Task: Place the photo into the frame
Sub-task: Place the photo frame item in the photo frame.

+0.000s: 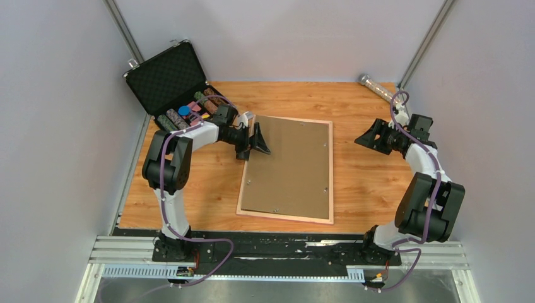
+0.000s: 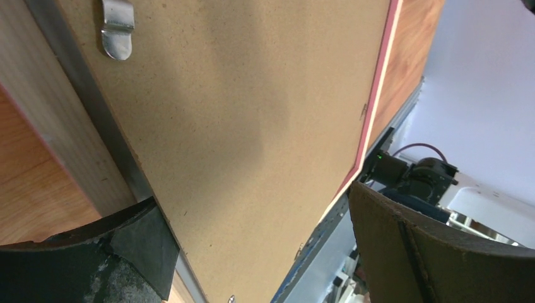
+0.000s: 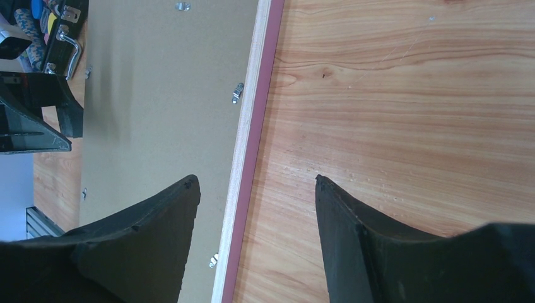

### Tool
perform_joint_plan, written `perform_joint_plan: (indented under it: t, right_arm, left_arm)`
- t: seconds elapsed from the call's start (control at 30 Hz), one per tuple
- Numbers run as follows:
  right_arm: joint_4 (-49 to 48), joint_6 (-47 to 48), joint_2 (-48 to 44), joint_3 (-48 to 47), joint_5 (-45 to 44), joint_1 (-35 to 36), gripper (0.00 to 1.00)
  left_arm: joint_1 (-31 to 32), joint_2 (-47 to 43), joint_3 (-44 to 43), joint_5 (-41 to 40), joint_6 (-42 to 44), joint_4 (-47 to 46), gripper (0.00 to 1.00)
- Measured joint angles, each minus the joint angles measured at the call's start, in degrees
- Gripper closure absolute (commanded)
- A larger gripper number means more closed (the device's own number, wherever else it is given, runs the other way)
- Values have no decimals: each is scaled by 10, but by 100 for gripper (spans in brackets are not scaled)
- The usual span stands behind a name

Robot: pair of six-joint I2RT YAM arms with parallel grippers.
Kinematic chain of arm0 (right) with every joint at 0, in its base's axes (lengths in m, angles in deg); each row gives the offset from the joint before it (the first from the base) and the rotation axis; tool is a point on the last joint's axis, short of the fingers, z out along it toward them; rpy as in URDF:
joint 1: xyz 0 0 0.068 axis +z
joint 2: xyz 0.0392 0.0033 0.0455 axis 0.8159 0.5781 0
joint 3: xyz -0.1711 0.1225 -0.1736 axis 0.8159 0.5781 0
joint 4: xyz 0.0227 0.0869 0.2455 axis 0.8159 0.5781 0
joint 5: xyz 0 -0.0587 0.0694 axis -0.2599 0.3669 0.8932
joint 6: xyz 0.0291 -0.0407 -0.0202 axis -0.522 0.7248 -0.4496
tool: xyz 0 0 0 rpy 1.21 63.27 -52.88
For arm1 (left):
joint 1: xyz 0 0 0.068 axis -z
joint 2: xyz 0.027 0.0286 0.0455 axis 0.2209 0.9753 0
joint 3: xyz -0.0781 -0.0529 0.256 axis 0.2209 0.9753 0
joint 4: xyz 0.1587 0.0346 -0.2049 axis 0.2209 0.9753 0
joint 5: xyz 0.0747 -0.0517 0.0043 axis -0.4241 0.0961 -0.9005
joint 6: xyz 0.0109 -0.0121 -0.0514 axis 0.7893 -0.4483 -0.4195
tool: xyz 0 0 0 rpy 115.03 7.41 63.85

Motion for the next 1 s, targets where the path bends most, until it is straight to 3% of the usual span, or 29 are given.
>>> perform_joint_plan:
  t: [0.33, 0.87, 1.0]
  right_arm:
    - [0, 0, 0, 0, 1, 0, 33]
    - [0, -2, -10, 0, 2, 0, 24]
    - [-2, -2, -22, 6, -1, 0, 18]
  left_arm:
    - [13, 0, -12, -49, 41, 38, 0]
    - [45, -39, -25, -134, 97, 85, 0]
    - [52, -43, -27, -151, 106, 88, 0]
